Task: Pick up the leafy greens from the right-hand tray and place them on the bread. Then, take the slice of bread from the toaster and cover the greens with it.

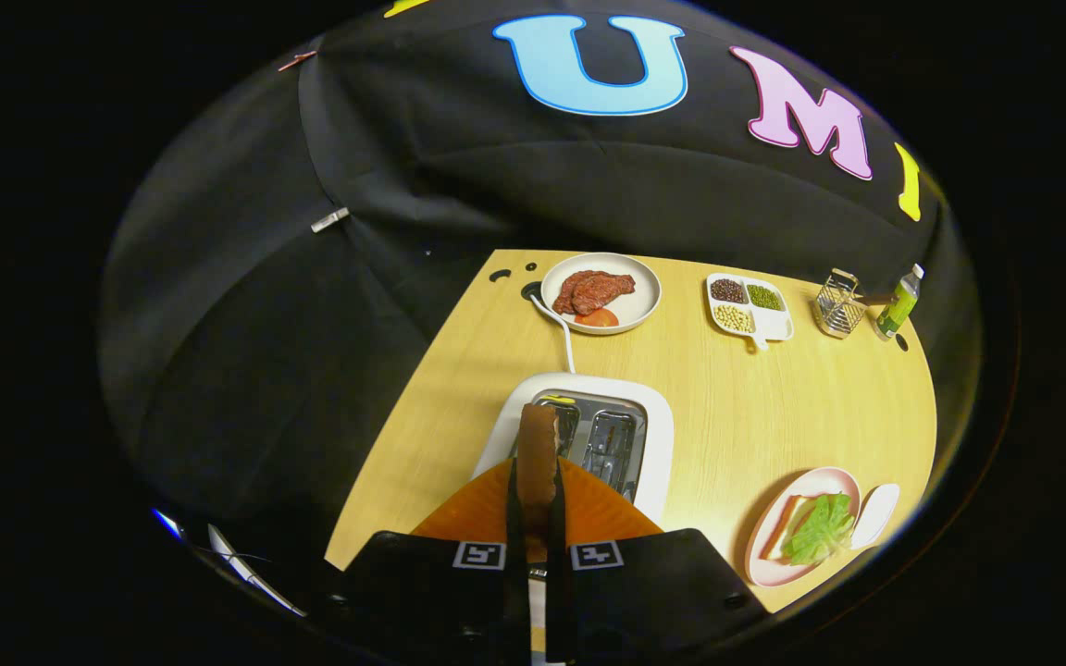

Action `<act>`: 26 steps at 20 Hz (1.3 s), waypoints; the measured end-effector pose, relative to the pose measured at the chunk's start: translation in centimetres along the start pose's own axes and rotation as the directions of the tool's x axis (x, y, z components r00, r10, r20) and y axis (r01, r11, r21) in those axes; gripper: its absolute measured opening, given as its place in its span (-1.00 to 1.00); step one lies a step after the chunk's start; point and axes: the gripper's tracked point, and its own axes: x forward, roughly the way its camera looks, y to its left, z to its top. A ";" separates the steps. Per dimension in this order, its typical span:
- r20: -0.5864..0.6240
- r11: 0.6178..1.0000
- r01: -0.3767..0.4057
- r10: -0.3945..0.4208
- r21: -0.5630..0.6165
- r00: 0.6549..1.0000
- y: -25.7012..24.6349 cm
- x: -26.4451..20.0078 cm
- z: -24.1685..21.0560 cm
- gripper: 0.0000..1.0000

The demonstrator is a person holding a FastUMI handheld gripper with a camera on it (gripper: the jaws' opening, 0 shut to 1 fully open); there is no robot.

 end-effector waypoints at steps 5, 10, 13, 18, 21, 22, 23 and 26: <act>0.080 0.997 -0.073 0.073 0.000 0.994 -0.8 -4.1 2.5 -0.78; 0.146 0.990 -0.132 0.123 0.053 0.982 -3.8 -8.5 3.8 -0.78; 0.176 0.989 -0.136 0.123 0.065 0.977 -7.8 -11.4 3.8 -0.78; 0.256 0.990 -0.063 0.028 0.130 0.966 -16.7 -16.0 2.8 -0.79; 0.250 0.984 -0.032 -0.013 0.177 0.968 -20.8 -17.0 0.8 -0.78; 0.243 0.979 -0.021 -0.029 0.202 0.970 -22.2 -17.0 -0.1 -0.79; 0.233 0.975 -0.007 -0.047 0.223 0.971 -23.3 -17.0 -1.0 -0.78; 0.191 0.959 0.038 -0.094 0.280 0.977 -26.9 -15.8 -4.2 -0.79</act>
